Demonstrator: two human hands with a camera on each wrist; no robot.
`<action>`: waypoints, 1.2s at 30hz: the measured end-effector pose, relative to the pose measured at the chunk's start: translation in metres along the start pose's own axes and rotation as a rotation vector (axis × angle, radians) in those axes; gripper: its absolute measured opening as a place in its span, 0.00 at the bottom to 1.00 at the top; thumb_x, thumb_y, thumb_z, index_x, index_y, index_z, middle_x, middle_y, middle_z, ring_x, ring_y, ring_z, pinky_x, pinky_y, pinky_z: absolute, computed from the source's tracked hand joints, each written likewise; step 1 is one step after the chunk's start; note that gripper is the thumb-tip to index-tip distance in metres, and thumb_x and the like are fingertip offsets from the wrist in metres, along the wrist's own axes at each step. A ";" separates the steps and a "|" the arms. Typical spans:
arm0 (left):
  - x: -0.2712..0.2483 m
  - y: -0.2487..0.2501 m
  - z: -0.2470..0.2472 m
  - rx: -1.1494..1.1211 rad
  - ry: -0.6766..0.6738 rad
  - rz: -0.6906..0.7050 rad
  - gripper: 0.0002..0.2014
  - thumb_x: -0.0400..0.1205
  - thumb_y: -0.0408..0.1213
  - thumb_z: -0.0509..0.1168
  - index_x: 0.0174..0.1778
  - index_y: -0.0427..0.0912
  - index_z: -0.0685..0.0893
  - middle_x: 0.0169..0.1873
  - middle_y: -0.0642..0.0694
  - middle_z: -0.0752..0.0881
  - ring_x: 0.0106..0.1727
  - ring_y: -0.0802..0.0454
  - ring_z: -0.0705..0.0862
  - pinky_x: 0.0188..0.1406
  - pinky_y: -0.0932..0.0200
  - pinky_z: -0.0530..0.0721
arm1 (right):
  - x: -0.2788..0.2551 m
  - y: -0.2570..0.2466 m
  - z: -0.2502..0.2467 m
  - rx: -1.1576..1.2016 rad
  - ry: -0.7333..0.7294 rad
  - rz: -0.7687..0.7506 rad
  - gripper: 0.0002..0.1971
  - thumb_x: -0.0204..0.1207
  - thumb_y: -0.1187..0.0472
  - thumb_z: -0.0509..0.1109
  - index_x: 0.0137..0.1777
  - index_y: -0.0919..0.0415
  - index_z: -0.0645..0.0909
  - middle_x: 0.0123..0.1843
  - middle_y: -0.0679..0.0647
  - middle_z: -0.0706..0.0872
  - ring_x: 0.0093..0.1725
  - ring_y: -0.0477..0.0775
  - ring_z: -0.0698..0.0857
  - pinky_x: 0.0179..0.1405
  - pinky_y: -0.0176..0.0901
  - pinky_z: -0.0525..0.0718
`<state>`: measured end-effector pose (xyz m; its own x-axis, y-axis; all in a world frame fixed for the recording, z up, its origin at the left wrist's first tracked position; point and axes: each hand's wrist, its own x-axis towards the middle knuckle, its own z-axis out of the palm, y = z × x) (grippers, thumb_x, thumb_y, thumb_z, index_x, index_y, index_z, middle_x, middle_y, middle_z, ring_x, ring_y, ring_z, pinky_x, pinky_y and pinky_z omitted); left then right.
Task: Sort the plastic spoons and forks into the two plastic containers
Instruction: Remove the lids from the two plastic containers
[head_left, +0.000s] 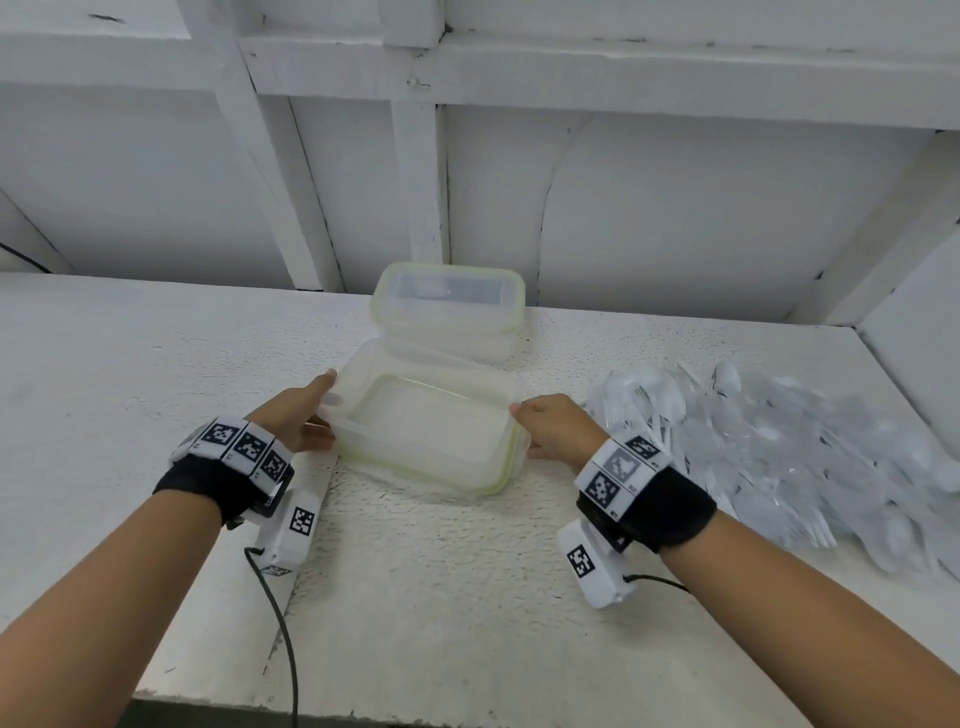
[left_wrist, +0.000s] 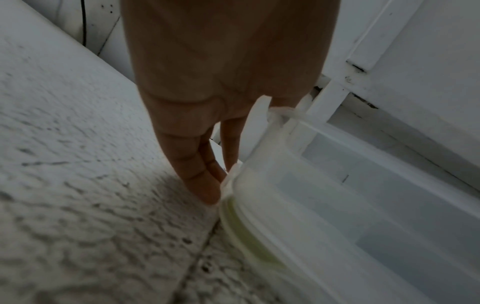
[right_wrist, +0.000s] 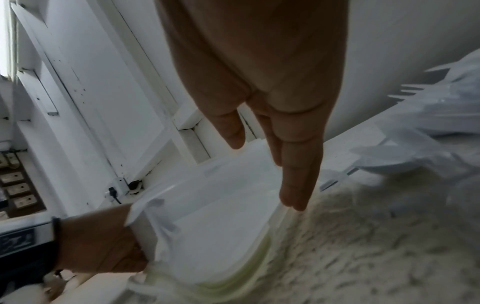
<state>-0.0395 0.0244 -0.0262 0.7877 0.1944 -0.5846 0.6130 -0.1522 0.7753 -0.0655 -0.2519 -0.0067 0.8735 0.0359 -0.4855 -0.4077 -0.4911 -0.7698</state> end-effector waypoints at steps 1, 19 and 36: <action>-0.001 0.000 -0.001 -0.006 -0.014 -0.002 0.20 0.84 0.52 0.57 0.44 0.36 0.79 0.40 0.37 0.81 0.38 0.43 0.80 0.41 0.54 0.81 | 0.003 -0.002 -0.003 -0.009 0.015 0.005 0.15 0.83 0.57 0.60 0.48 0.70 0.80 0.45 0.62 0.80 0.47 0.60 0.81 0.62 0.63 0.81; 0.039 0.083 -0.021 0.253 0.017 0.084 0.13 0.86 0.43 0.57 0.55 0.37 0.80 0.55 0.37 0.83 0.51 0.43 0.81 0.50 0.50 0.80 | 0.070 -0.059 -0.086 0.060 0.042 0.038 0.15 0.83 0.62 0.62 0.65 0.70 0.76 0.43 0.57 0.81 0.38 0.51 0.81 0.41 0.43 0.82; 0.128 0.138 0.018 0.181 -0.135 0.147 0.07 0.84 0.28 0.59 0.41 0.36 0.80 0.39 0.42 0.84 0.31 0.51 0.86 0.25 0.63 0.87 | 0.175 -0.073 -0.076 0.214 -0.131 0.062 0.11 0.84 0.60 0.59 0.41 0.64 0.74 0.41 0.59 0.82 0.38 0.55 0.84 0.39 0.46 0.88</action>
<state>0.1468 0.0108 0.0015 0.8628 0.0282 -0.5047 0.4826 -0.3429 0.8059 0.1377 -0.2759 -0.0042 0.8089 0.1308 -0.5733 -0.5185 -0.3012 -0.8003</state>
